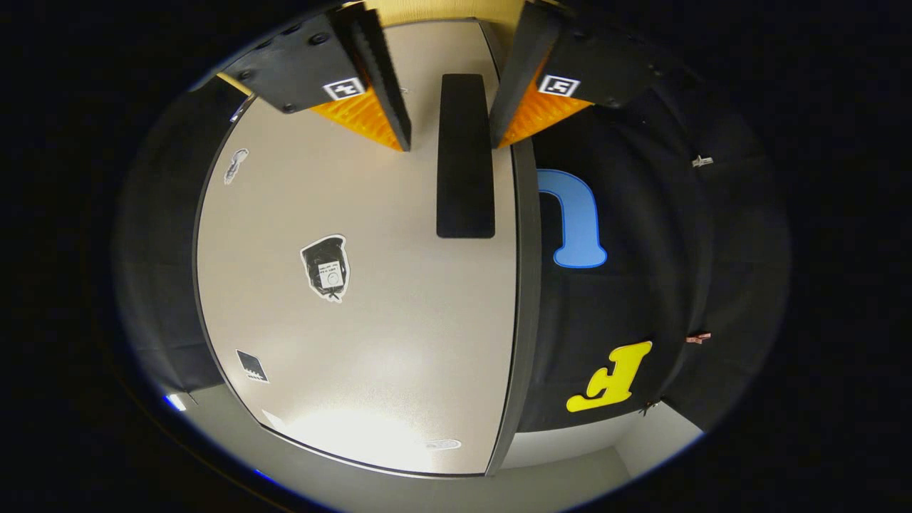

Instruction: Open the shoe cabinet door, grab the shoes and put them into the shoe cabinet, then close the shoe cabinet door.

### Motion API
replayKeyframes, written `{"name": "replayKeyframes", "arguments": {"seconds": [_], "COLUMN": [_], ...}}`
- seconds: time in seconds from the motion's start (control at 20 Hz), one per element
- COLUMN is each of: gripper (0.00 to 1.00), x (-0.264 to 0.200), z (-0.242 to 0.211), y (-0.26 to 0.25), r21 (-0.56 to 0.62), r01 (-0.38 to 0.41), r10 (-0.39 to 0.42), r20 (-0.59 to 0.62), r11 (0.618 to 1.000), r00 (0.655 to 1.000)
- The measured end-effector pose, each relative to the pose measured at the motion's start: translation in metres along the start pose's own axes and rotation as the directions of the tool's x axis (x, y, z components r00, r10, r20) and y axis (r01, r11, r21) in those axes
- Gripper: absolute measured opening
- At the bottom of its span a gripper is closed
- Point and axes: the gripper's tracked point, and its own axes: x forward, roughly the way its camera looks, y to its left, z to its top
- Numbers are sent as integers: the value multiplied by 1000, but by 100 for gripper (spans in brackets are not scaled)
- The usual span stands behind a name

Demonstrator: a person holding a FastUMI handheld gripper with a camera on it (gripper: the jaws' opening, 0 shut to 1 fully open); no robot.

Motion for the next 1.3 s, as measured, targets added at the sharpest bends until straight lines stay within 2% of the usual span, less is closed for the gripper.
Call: {"name": "replayKeyframes", "arguments": {"seconds": [0.1,0.15,0.3,0.35,0.45,0.5,0.8,0.9,1.3], "gripper": [65,65,44,43,40,32,32,32,33], "x": [1,5,3,9,-10,2,-5,-13,-81], "z": [0,-3,1,-1,5,0,-1,0,-2], "y": [-1,4,8,7,6,6,6,5,-15], "r21": [-3,-1,-12,-7,1,-2,20,-7,8], "r01": [8,-15,-9,-10,-12,-10,-22,-28,-65], "r10": [-8,15,9,10,12,10,22,28,65], "r20": [2,3,11,10,0,1,-7,-7,-13], "r11": [1000,1000,1000,1000,1000,1000,1000,1000,998], "r00": [1000,1000,1000,1000,1000,1000,1000,1000,998]}}
